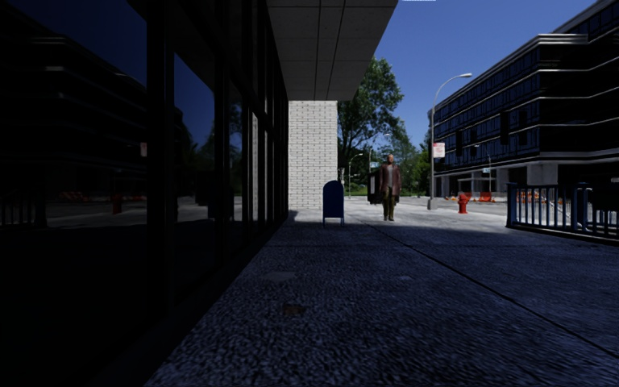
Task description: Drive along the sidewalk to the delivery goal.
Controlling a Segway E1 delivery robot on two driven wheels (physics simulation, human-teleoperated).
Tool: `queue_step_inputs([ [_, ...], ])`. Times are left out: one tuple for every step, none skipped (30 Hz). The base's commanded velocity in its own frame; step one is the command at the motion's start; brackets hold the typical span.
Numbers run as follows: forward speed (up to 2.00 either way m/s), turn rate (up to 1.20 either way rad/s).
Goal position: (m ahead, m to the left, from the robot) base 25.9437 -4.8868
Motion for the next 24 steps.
queue_step_inputs([
  [1.45, 0.00],
  [1.45, 0.00],
  [1.46, 0.00],
  [1.47, 0.00],
  [1.47, 0.00],
  [1.47, 0.00],
  [1.47, 0.00],
  [1.47, 0.00],
  [1.47, 0.00],
  [1.47, 0.00],
  [1.47, 0.00],
  [1.47, 0.00],
  [1.47, 0.00],
  [1.47, 0.00],
  [1.47, 0.00],
  [1.47, 0.00],
  [1.46, 0.00],
  [1.44, 0.00],
  [1.44, 0.00],
  [1.44, 0.00],
  [1.41, 0.00],
  [1.30, 0.00],
  [1.19, 0.00],
  [1.19, 0.00],
])
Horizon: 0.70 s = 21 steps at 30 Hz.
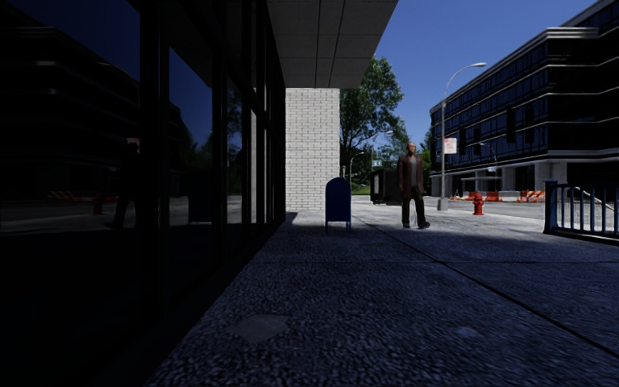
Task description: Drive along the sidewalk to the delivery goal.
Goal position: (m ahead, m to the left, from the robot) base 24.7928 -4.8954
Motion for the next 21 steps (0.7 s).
queue_step_inputs([
  [1.13, -0.12],
  [1.11, -0.22],
  [1.11, -0.25],
  [1.11, -0.25],
  [1.11, -0.26],
  [1.11, -0.26],
  [1.11, -0.24],
  [1.11, -0.24],
  [1.11, -0.05],
  [1.11, 0.00],
  [1.11, 0.00],
  [1.12, 0.00],
  [1.16, 0.00],
  [1.20, 0.00],
  [1.20, 0.00],
  [1.20, 0.00],
  [1.20, 0.00],
  [1.20, 0.00],
  [1.20, 0.00],
  [1.20, 0.00],
  [1.20, 0.00],
])
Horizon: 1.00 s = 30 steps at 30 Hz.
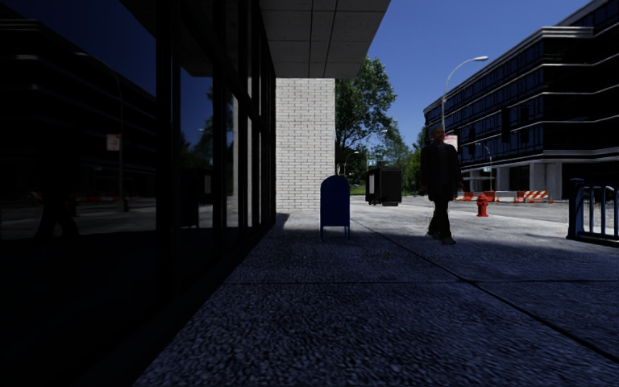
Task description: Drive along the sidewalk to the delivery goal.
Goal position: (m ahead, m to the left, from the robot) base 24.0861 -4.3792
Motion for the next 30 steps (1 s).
queue_step_inputs([
  [1.20, 0.00],
  [1.20, 0.00],
  [1.20, 0.00],
  [1.20, 0.00],
  [1.20, 0.00],
  [1.20, 0.00],
  [1.20, 0.00],
  [1.20, 0.00],
  [1.20, 0.00],
  [1.20, 0.00],
  [1.20, 0.00],
  [1.21, -0.15],
  [1.21, -0.26],
  [1.21, -0.26],
  [1.21, -0.31],
  [1.21, -0.32],
  [1.21, -0.32],
  [1.21, -0.32],
  [1.21, -0.32],
  [1.21, -0.32],
  [1.21, -0.32],
  [1.21, -0.32],
  [1.21, -0.32],
  [1.21, -0.32],
  [1.21, -0.32],
  [1.21, -0.32],
  [1.21, -0.32],
  [1.21, -0.32],
  [1.21, -0.32],
  [1.21, -0.32],
])
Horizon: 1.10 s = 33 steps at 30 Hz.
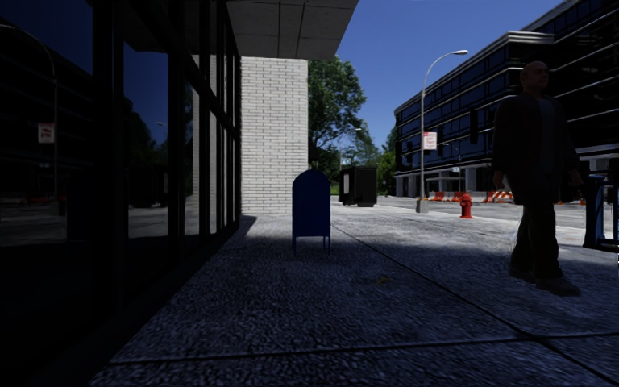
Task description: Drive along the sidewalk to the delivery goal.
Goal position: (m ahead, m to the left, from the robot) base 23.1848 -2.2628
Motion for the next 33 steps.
queue_step_inputs([
  [1.21, -0.32],
  [1.21, -0.32],
  [1.21, -0.32],
  [1.21, -0.32],
  [1.21, -0.32],
  [1.21, -0.32],
  [1.21, -0.32],
  [1.21, -0.32],
  [1.21, -0.32],
  [1.21, -0.32],
  [1.21, -0.32],
  [1.21, -0.32],
  [1.21, -0.32],
  [1.21, -0.32],
  [1.21, -0.32],
  [1.21, -0.32],
  [1.21, -0.32],
  [1.21, -0.32],
  [1.21, -0.32],
  [1.21, -0.32],
  [1.21, -0.32],
  [1.21, -0.32],
  [1.21, -0.32],
  [1.21, -0.32],
  [1.21, -0.32],
  [1.21, -0.32],
  [1.21, -0.32],
  [1.21, -0.32],
  [1.21, -0.33],
  [1.21, -0.33],
  [1.21, -0.33],
  [1.21, -0.33],
  [1.21, -0.33],
])
